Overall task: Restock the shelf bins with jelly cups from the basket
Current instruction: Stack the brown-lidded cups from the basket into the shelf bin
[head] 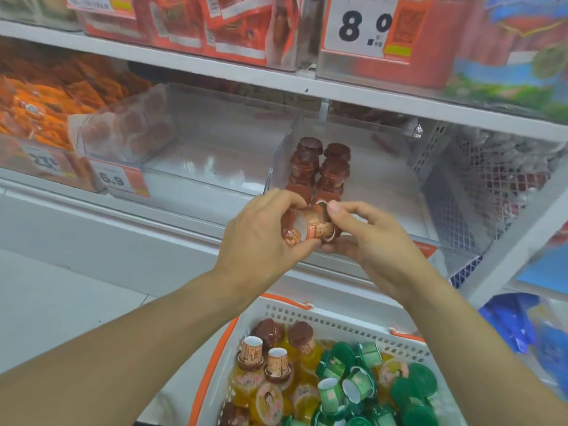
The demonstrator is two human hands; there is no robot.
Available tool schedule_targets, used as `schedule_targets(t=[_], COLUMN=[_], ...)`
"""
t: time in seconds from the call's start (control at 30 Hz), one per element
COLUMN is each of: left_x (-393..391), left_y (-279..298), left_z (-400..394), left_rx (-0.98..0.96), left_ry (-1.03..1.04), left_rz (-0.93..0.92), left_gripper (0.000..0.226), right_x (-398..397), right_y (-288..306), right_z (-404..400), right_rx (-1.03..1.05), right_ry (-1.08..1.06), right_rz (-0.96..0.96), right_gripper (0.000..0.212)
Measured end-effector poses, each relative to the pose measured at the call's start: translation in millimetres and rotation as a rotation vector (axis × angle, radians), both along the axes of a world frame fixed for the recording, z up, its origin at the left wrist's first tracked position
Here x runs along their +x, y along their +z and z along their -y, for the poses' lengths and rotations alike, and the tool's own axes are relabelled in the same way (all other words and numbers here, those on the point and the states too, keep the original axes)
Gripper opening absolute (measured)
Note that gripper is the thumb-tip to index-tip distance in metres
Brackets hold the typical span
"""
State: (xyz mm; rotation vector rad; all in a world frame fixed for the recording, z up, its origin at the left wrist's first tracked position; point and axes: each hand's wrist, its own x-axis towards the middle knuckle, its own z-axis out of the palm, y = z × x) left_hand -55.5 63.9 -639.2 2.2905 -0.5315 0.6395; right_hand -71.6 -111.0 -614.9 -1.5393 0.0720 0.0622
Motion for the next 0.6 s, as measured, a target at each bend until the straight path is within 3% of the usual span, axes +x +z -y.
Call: schedule_targets(t=[0.1, 0.2, 0.33, 0.43, 0.6], left_x=[0, -1, 2, -1, -3], left_y=[8, 15, 15, 21, 22], left_z=[1, 1, 2, 6, 9], left_rx=[-0.128, -0.274, -0.419, -0.550, -0.658], left_ry=[0.016, 0.062, 0.066, -0.023, -0.110], left_rz=[-0.109, -0.355, -0.687, -0.938, -1.131], left_gripper=[0.058, 0.053, 0.016, 0.016, 0.011], right_x=[8, 24, 69, 103, 138], right_y=[6, 15, 22, 13, -9], right_z=[0, 5, 9, 7, 11], right_rx=[0.148, 0.044, -0.467, -0.770, -1.053], right_ry=[0.060, 0.039, -0.080, -0.143, 0.148], right_rz=[0.034, 0.157, 0.364, 0.409, 0.430], right_gripper=[0.027, 0.039, 0.029, 0.028, 0.034])
